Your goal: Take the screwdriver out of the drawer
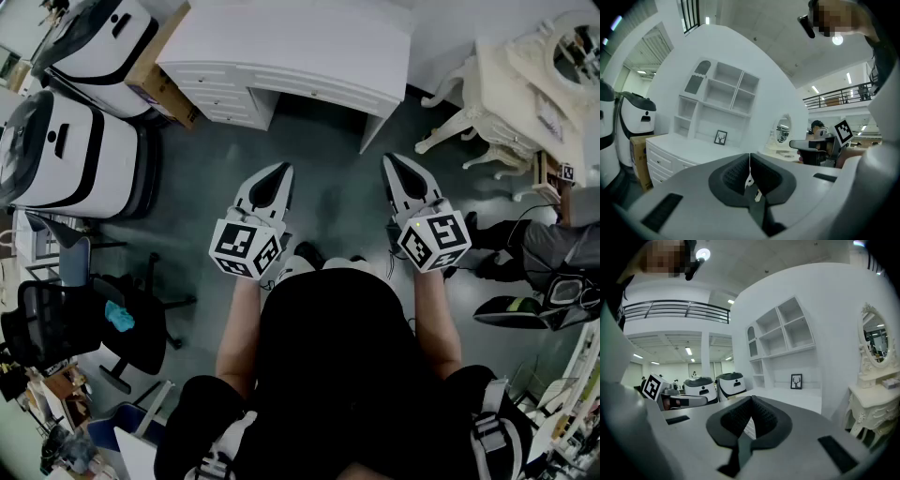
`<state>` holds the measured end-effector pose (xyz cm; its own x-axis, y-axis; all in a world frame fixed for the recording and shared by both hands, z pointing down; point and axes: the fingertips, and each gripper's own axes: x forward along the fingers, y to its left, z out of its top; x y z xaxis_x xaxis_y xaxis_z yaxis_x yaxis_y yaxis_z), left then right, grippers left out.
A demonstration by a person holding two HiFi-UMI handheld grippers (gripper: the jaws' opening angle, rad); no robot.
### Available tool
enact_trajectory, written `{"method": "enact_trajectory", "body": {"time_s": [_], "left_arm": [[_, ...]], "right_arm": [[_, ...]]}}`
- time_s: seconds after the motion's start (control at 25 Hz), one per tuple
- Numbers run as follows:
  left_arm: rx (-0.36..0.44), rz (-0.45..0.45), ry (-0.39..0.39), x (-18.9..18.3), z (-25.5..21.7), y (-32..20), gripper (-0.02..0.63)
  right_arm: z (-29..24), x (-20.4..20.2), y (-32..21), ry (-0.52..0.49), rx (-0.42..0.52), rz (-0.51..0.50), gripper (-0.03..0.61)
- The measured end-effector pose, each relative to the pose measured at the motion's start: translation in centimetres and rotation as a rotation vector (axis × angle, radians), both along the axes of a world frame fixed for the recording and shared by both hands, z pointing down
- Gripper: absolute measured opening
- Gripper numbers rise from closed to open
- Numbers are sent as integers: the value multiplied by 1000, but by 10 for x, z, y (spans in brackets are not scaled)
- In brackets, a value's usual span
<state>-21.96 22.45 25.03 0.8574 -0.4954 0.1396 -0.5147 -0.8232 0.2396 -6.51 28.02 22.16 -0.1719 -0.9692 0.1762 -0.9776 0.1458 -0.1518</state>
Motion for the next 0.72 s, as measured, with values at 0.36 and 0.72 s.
{"method": "enact_trajectory", "body": {"time_s": [0.36, 0.72], "left_arm": [[31, 32, -32, 15, -2, -2, 25], [16, 71, -34, 12, 5, -7, 26]], "right_arm": [[2, 5, 2, 7, -1, 26, 14], [2, -10, -6, -48, 20, 42, 17]]}}
